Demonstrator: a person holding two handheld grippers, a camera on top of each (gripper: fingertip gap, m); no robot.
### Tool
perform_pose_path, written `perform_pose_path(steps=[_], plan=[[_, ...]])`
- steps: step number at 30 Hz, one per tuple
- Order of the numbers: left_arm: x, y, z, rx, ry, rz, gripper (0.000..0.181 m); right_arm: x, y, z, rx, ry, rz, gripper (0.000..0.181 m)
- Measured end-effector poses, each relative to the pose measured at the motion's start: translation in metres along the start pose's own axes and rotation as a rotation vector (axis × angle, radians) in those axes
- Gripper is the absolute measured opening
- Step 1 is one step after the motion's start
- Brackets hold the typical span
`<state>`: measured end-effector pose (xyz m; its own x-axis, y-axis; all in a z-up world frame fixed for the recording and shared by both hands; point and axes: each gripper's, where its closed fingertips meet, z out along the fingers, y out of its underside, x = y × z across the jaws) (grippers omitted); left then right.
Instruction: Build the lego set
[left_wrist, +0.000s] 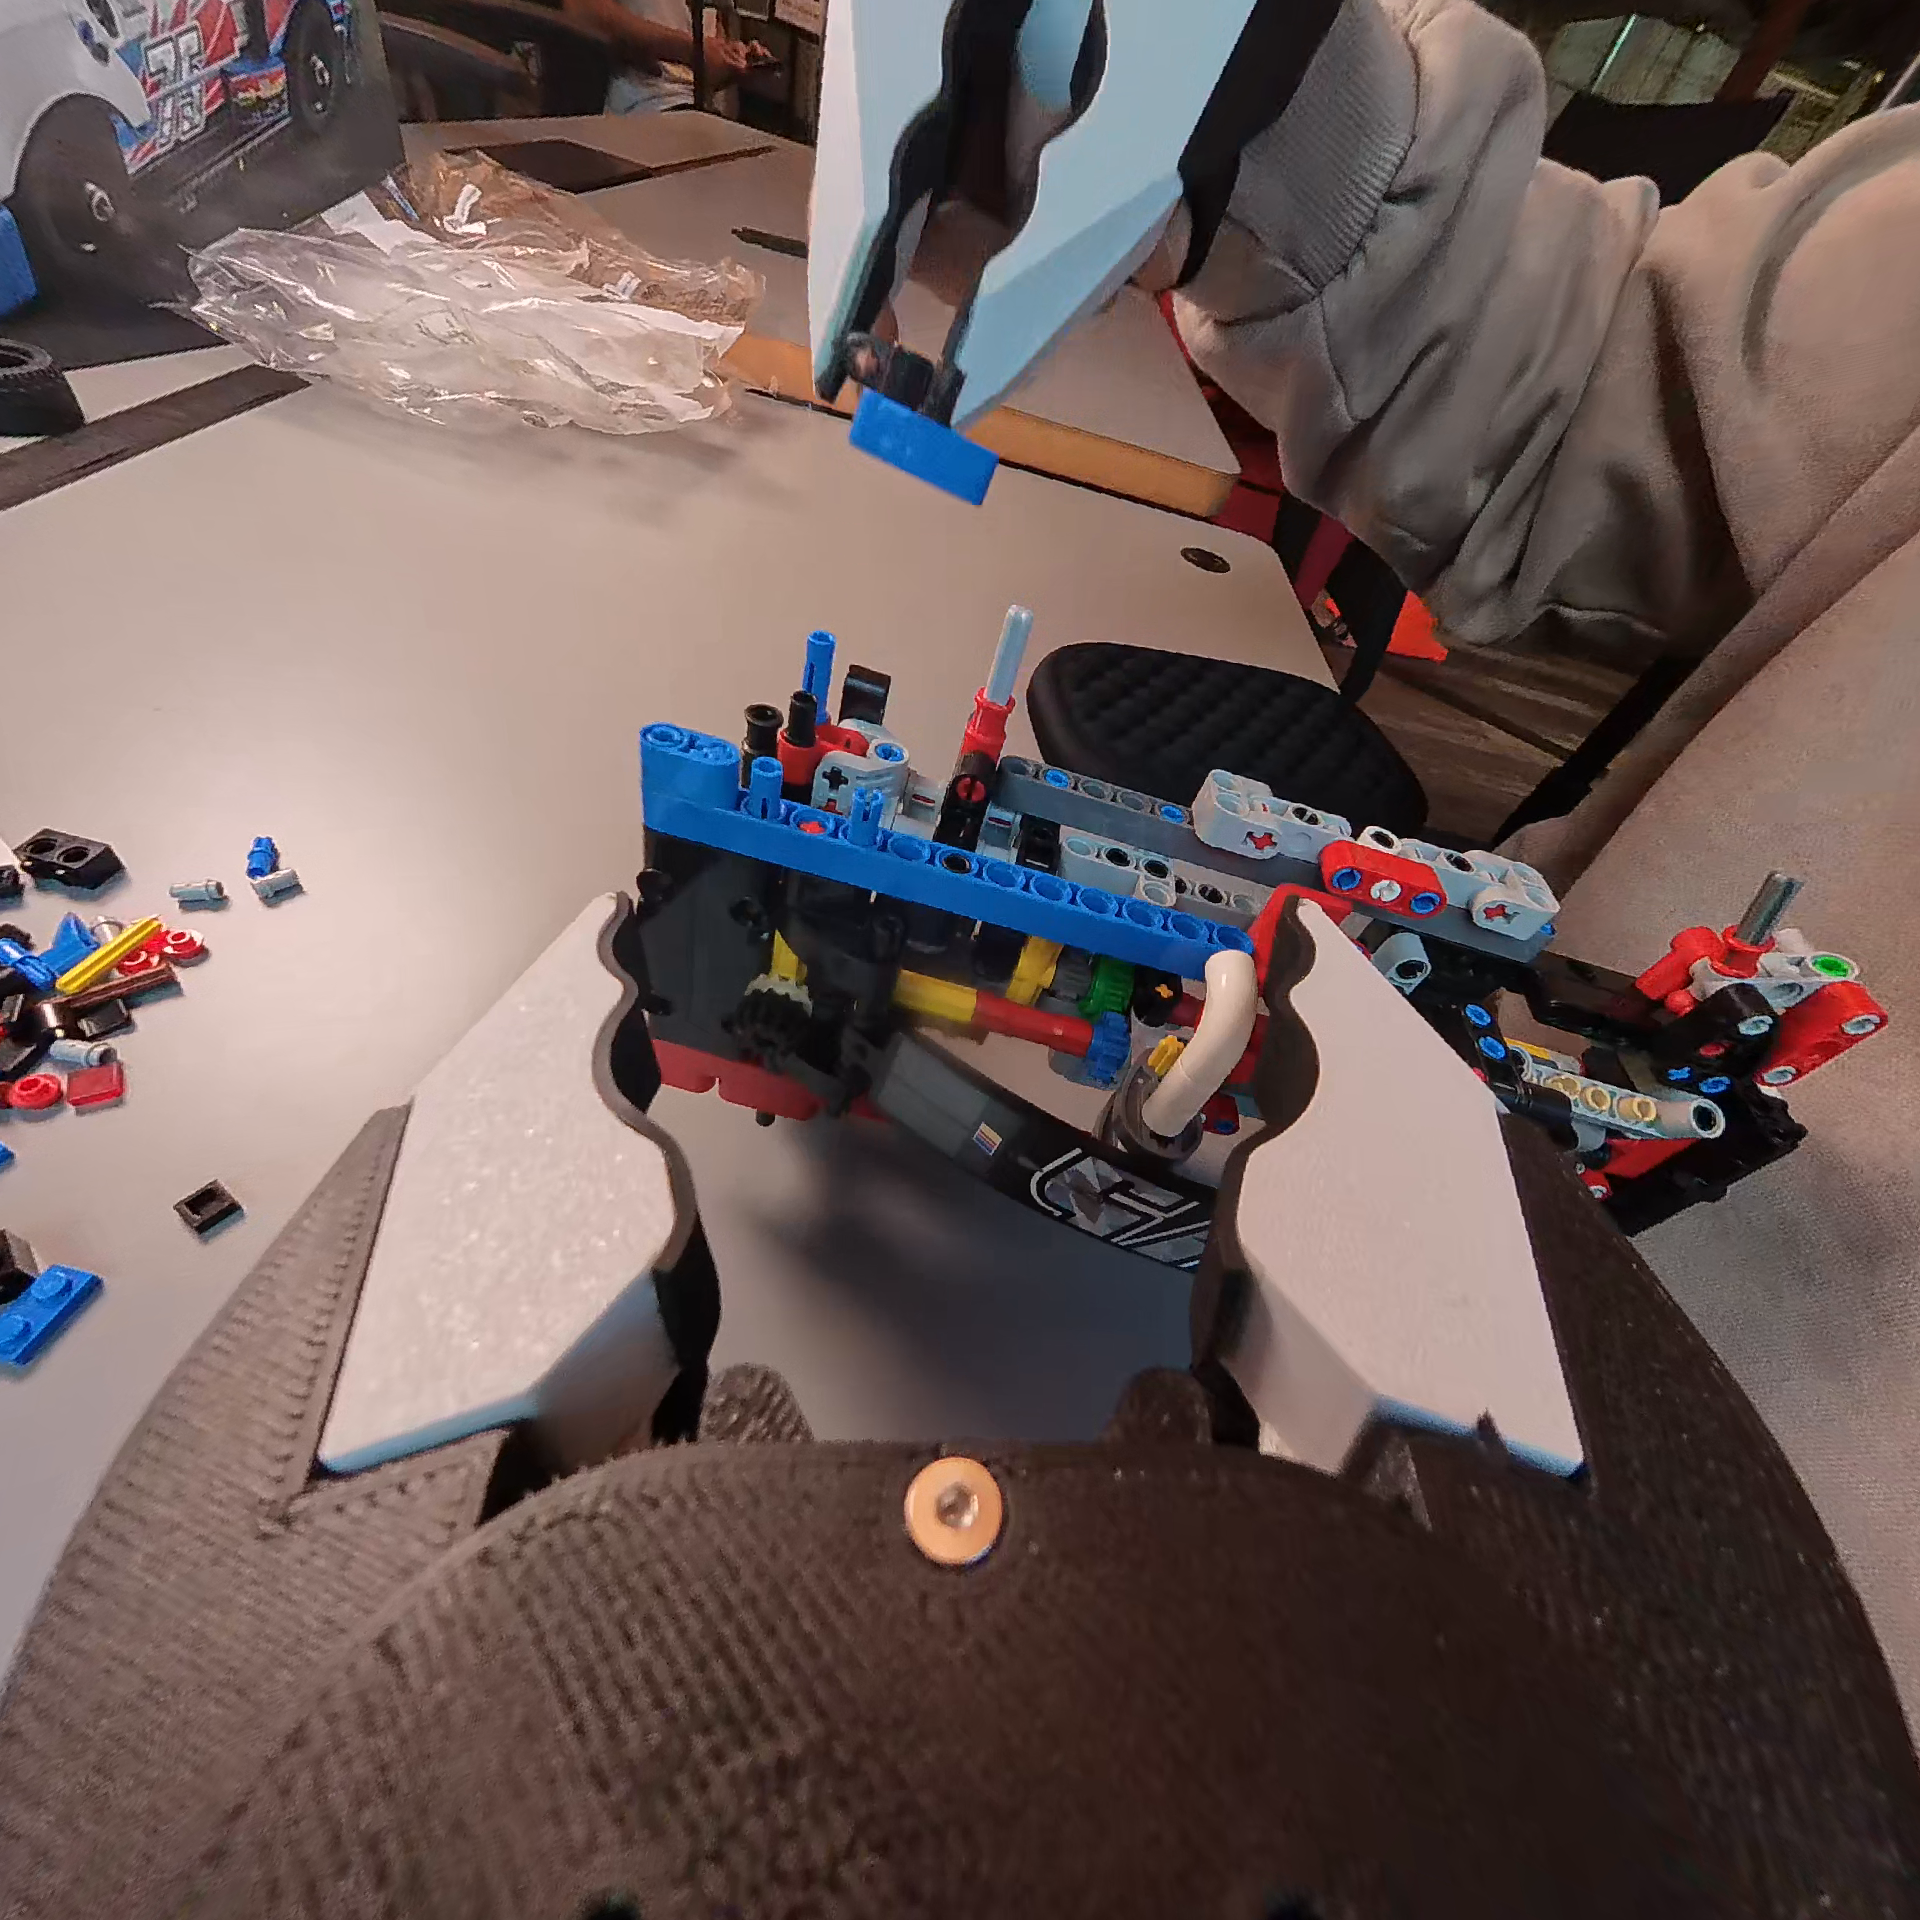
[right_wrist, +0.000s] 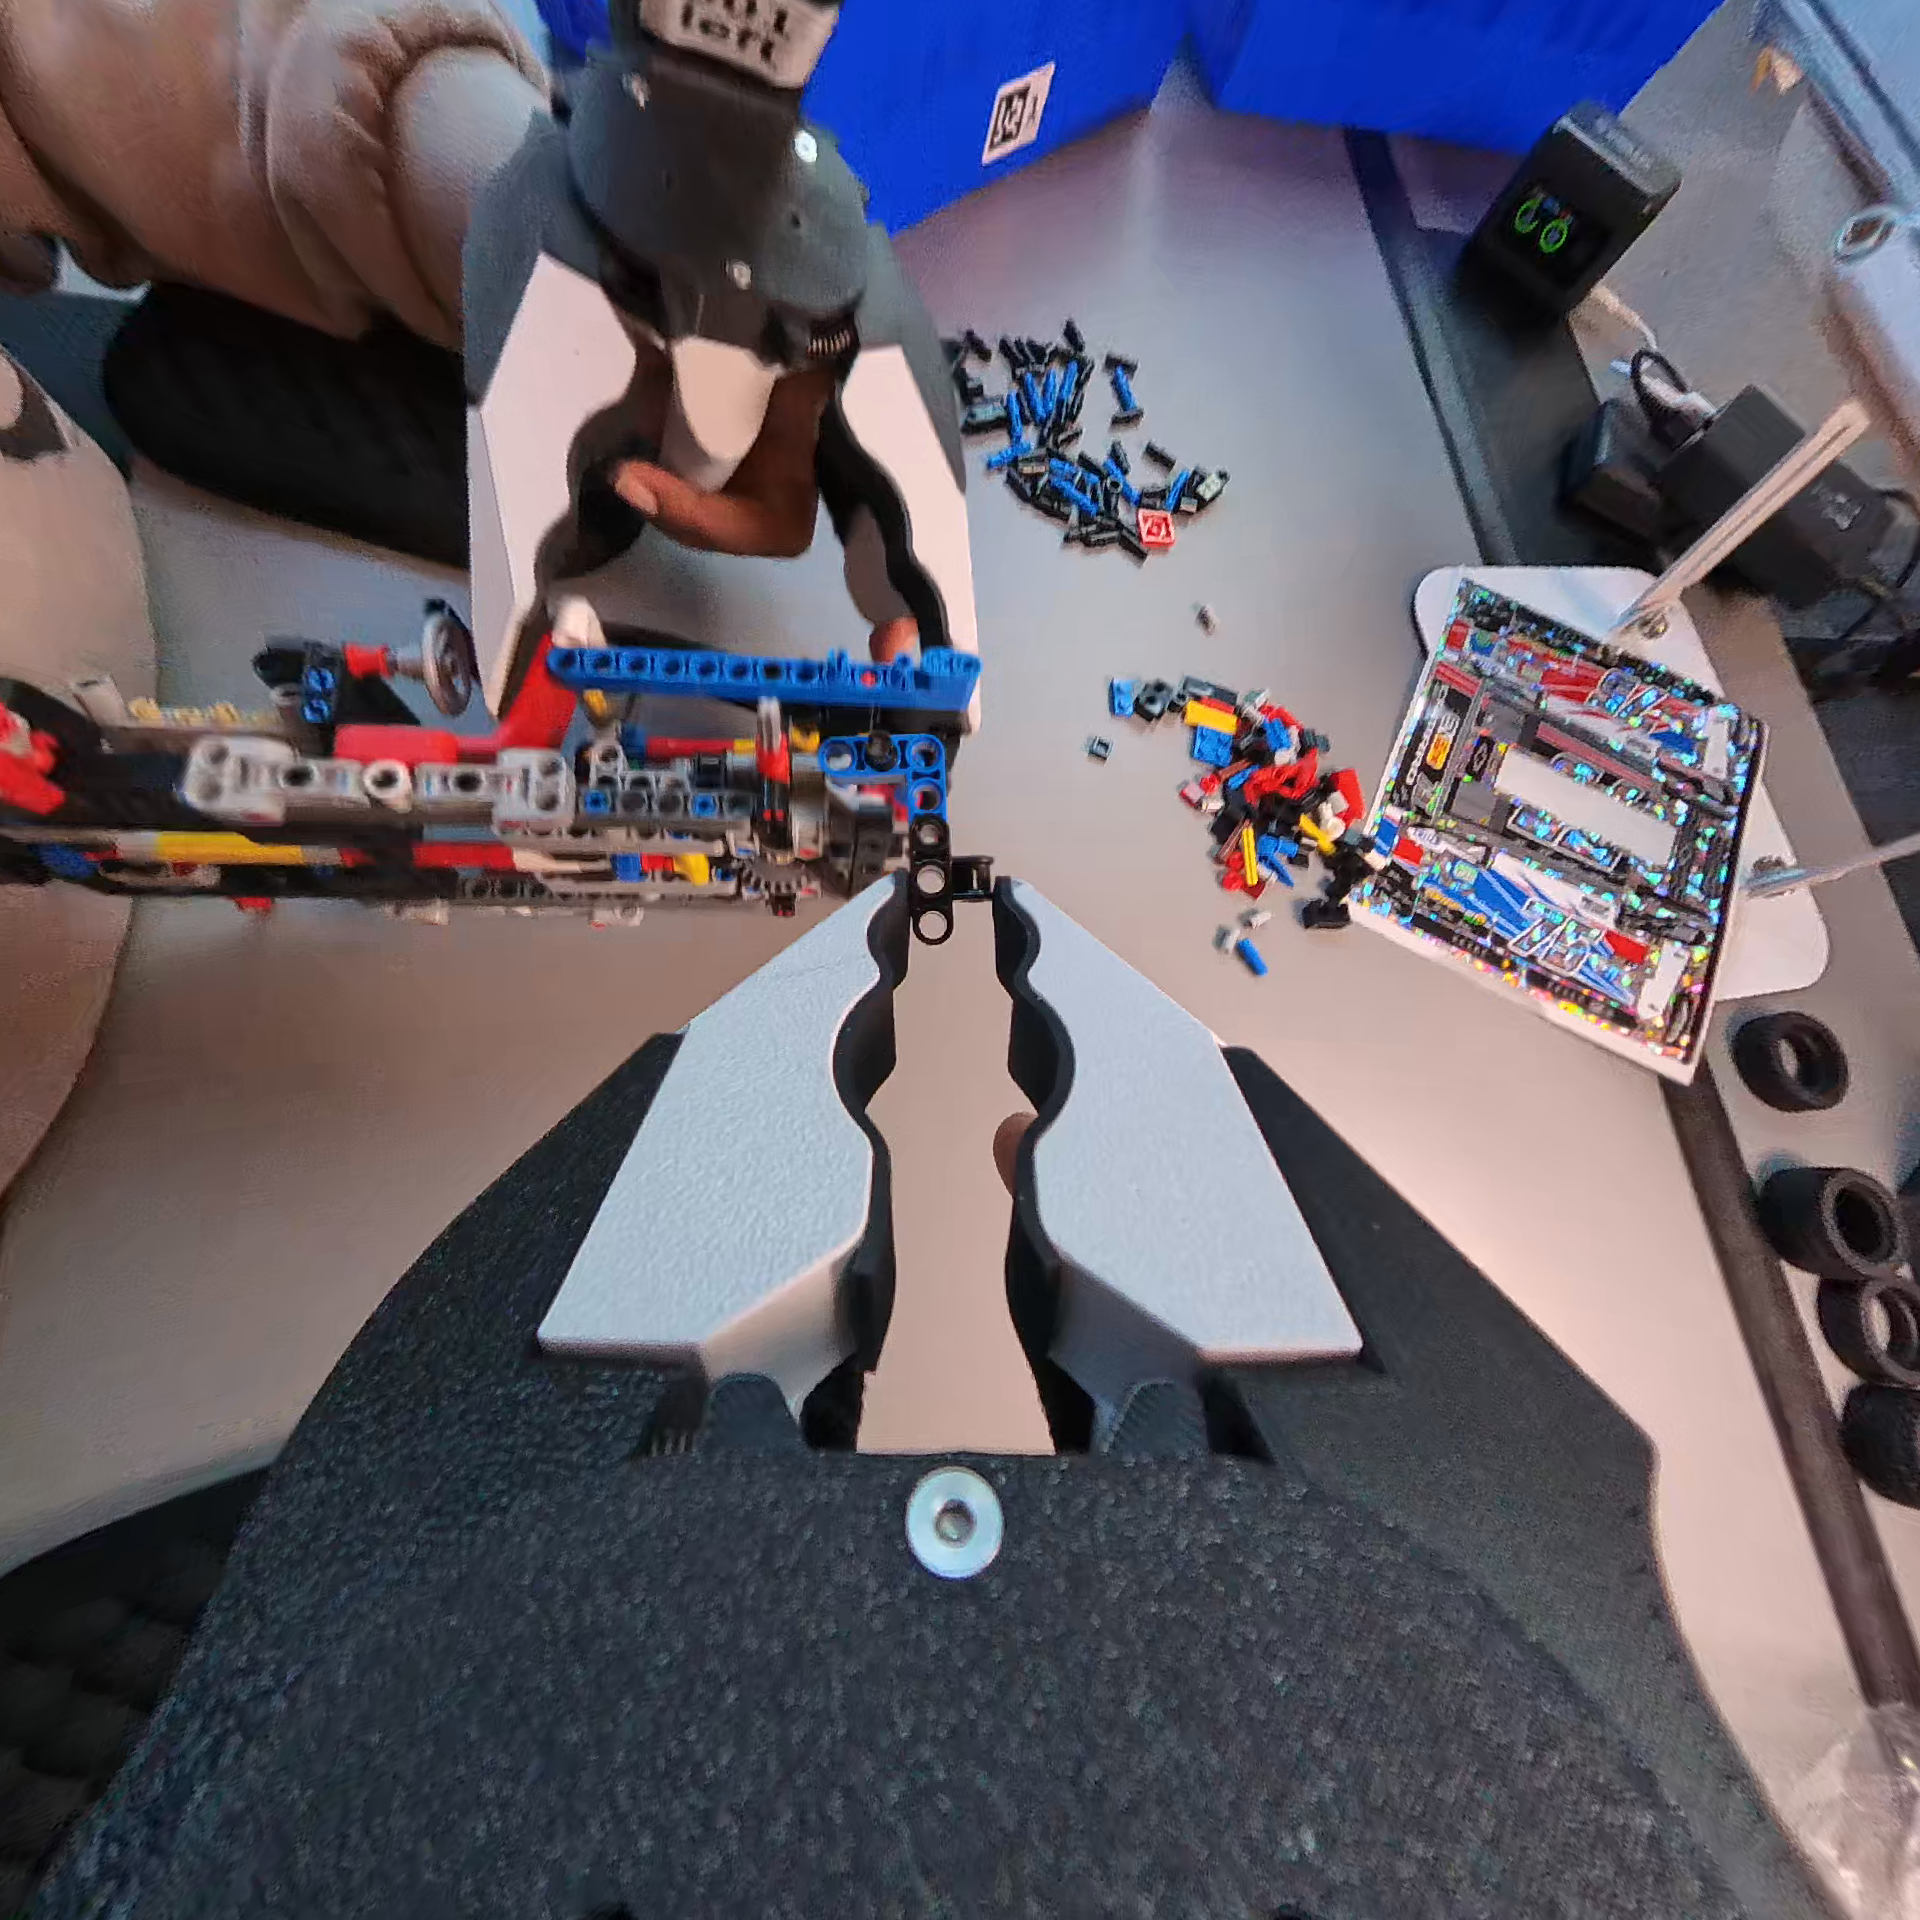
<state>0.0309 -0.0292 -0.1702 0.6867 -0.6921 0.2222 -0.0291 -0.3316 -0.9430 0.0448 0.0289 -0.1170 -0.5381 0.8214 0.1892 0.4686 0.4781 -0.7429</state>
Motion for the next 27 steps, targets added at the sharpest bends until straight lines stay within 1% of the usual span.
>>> perform_pose_path(steps=[2,3,6,10,18,21,24,27], plan=[[0.001,0.0,0.001,0.003,-0.002,0.002,0.116,-0.001,-0.014,0.004,-0.021,-0.02,-0.024,0.013],[0.002,0.0,0.001,0.004,0.001,0.0,0.116,0.0,-0.016,0.009,-0.051,-0.025,-0.036,0.013],[0.002,0.001,0.0,0.01,0.004,-0.001,0.116,0.0,-0.015,0.026,-0.131,-0.061,-0.073,0.013],[0.002,0.0,0.0,0.02,-0.003,0.0,0.116,-0.001,-0.013,0.041,-0.182,-0.103,-0.027,0.013],[0.003,-0.002,0.002,0.032,-0.047,0.008,0.115,-0.01,-0.016,0.044,-0.239,-0.089,0.098,0.013],[0.005,-0.002,0.002,0.036,-0.042,0.008,0.111,-0.01,-0.013,0.045,-0.272,-0.036,0.079,0.013],[0.004,-0.001,0.001,0.038,-0.042,0.0,0.11,-0.012,-0.006,0.046,-0.309,-0.018,0.067,0.013],[0.004,-0.001,-0.001,0.04,-0.031,-0.009,0.108,-0.012,-0.005,0.048,-0.306,-0.01,0.066,0.013]])
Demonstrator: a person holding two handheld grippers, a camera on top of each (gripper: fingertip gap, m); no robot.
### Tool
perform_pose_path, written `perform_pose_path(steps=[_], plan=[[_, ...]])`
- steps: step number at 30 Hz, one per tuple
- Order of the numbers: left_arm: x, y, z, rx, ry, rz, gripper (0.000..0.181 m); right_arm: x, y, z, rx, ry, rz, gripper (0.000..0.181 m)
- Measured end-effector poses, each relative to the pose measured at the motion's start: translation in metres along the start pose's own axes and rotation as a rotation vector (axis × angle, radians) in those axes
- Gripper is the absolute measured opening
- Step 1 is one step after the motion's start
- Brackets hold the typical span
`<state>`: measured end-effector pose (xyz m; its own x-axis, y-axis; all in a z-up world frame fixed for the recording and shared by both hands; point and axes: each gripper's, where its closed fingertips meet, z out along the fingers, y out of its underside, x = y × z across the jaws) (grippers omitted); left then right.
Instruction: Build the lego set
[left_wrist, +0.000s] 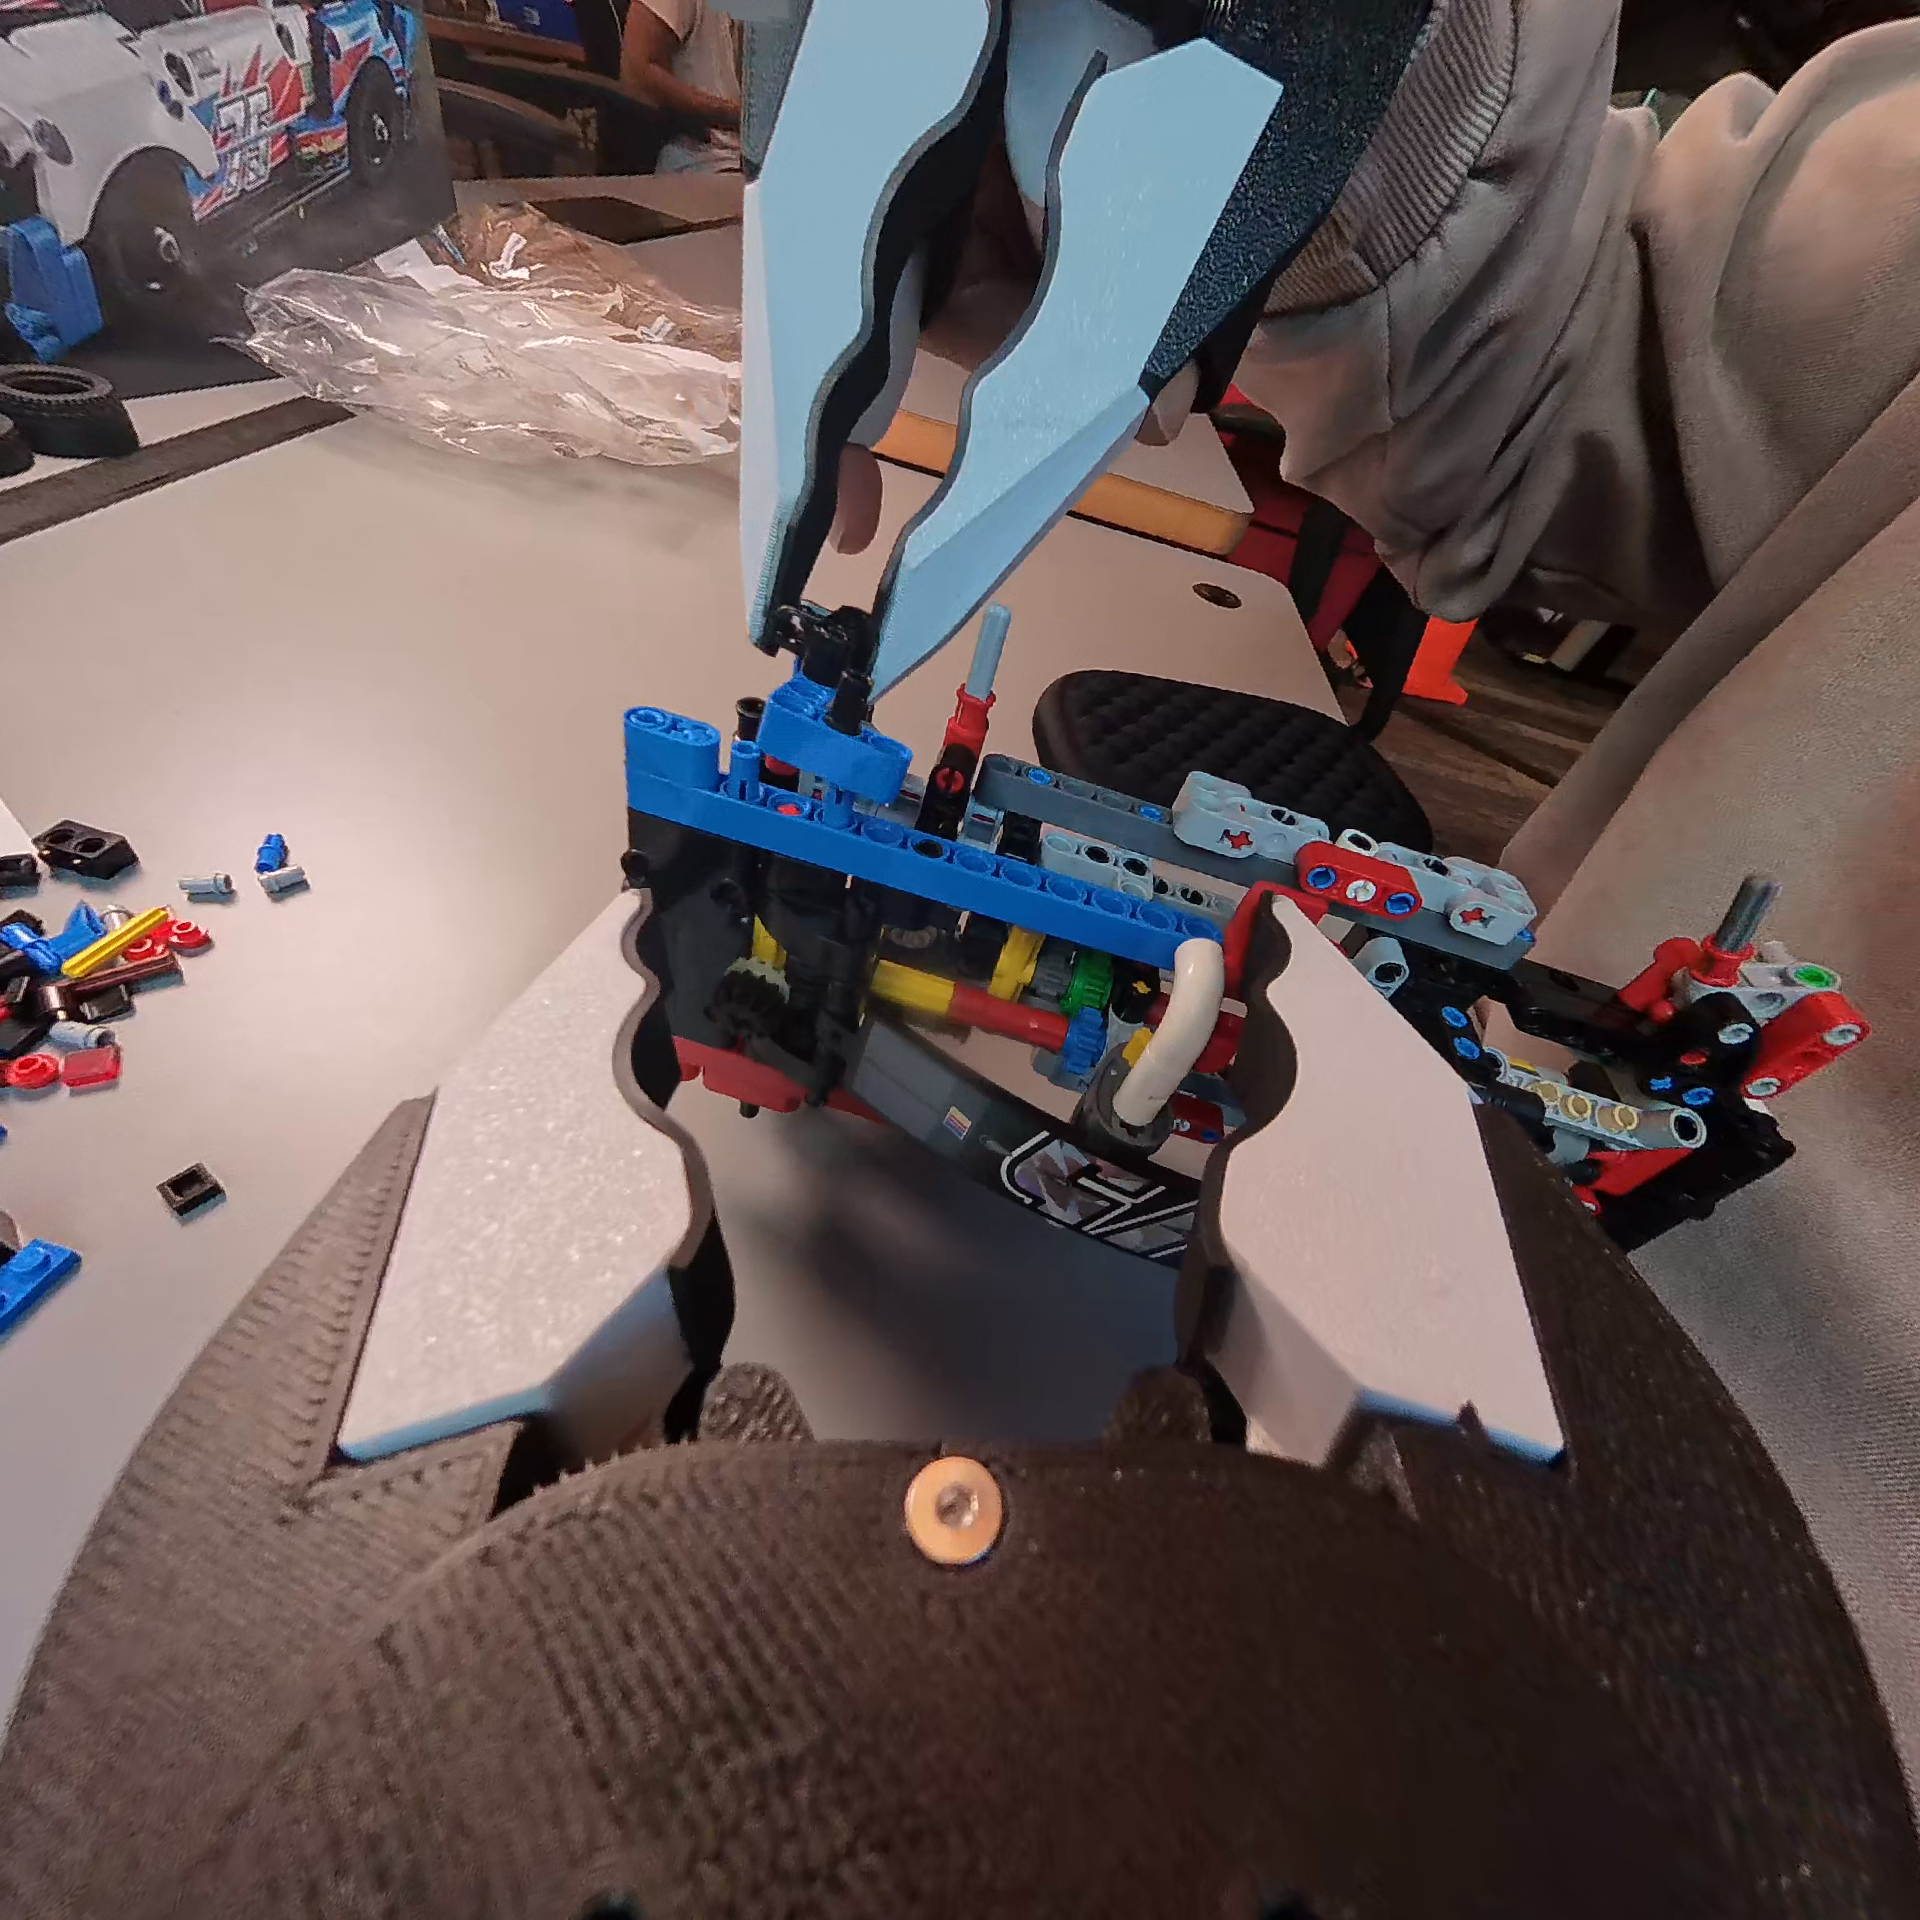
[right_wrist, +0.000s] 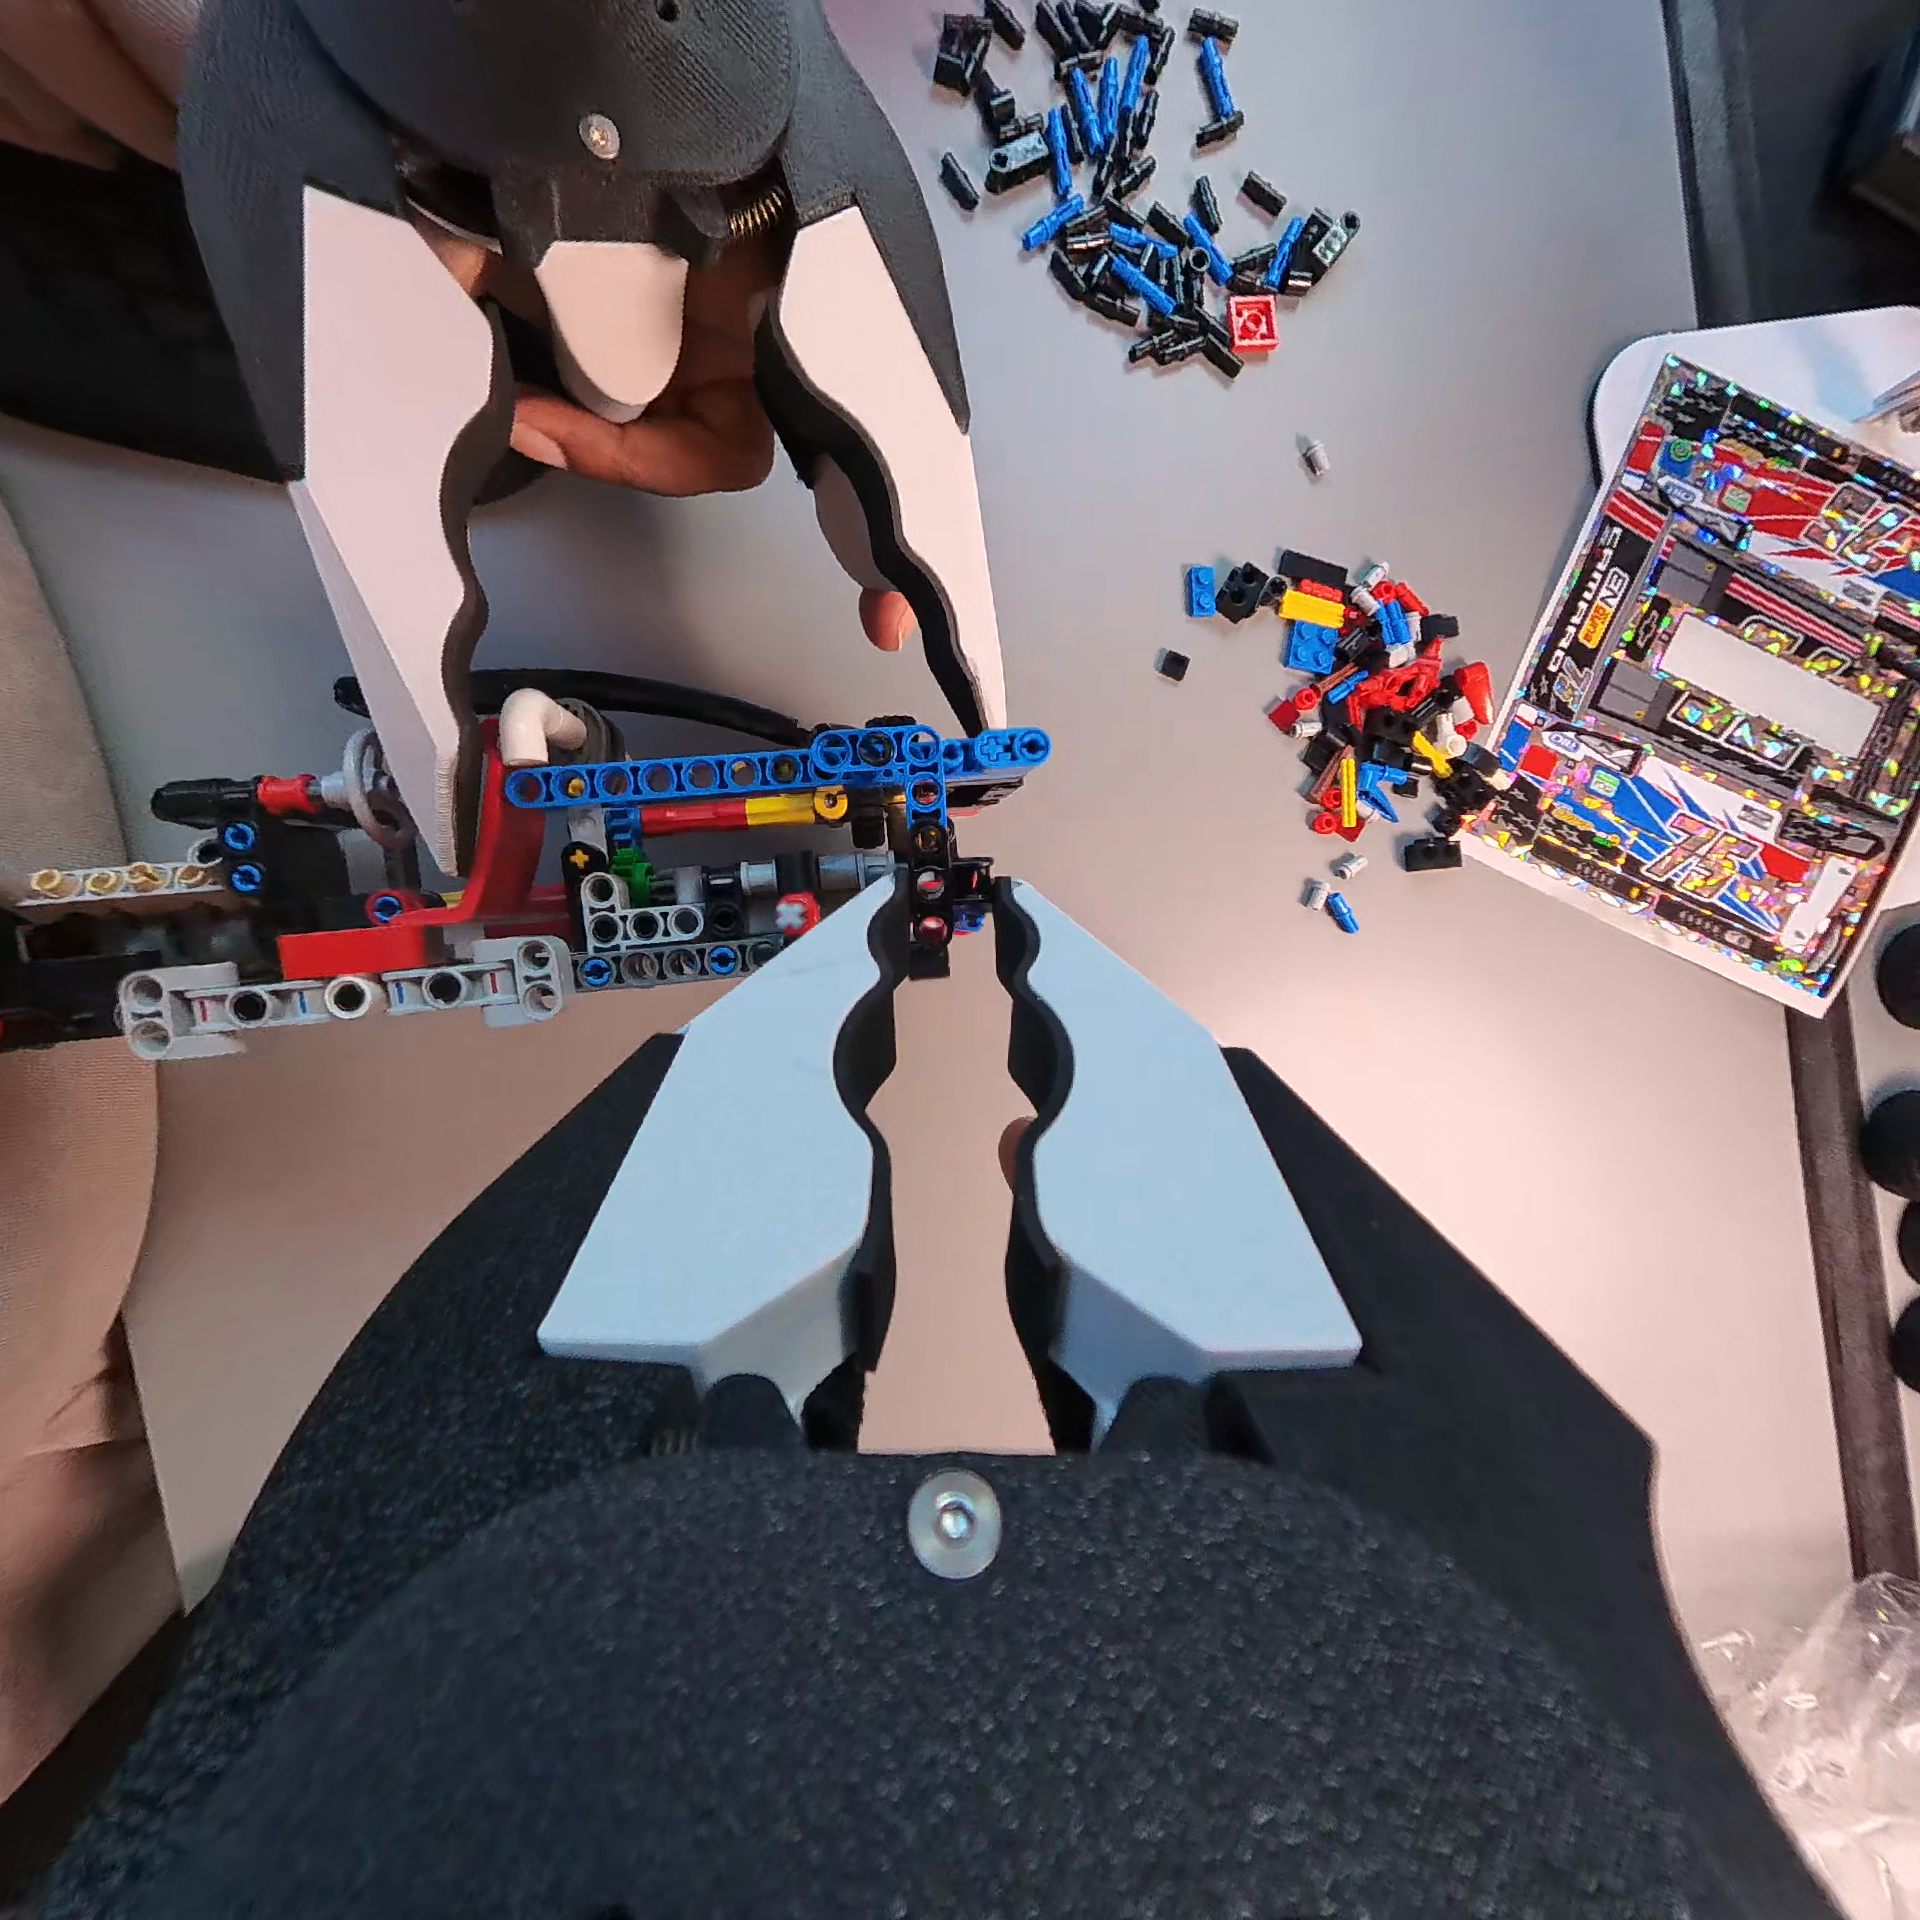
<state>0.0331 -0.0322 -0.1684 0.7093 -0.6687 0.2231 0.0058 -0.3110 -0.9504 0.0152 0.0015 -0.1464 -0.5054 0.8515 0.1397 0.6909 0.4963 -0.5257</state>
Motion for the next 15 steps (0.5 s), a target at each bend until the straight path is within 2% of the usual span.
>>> perform_pose_path(steps=[10,15], plan=[[0.0021,-0.0029,0.0008,0.02,0.021,-0.013,0.101,0.0044,-0.004,-0.008,0.026,-0.027,0.012,0.013],[0.0039,-0.006,0.0005,0.035,0.026,-0.013,0.099,0.0046,-0.0015,-0.0042,-0.02,-0.067,0.015,0.013]])
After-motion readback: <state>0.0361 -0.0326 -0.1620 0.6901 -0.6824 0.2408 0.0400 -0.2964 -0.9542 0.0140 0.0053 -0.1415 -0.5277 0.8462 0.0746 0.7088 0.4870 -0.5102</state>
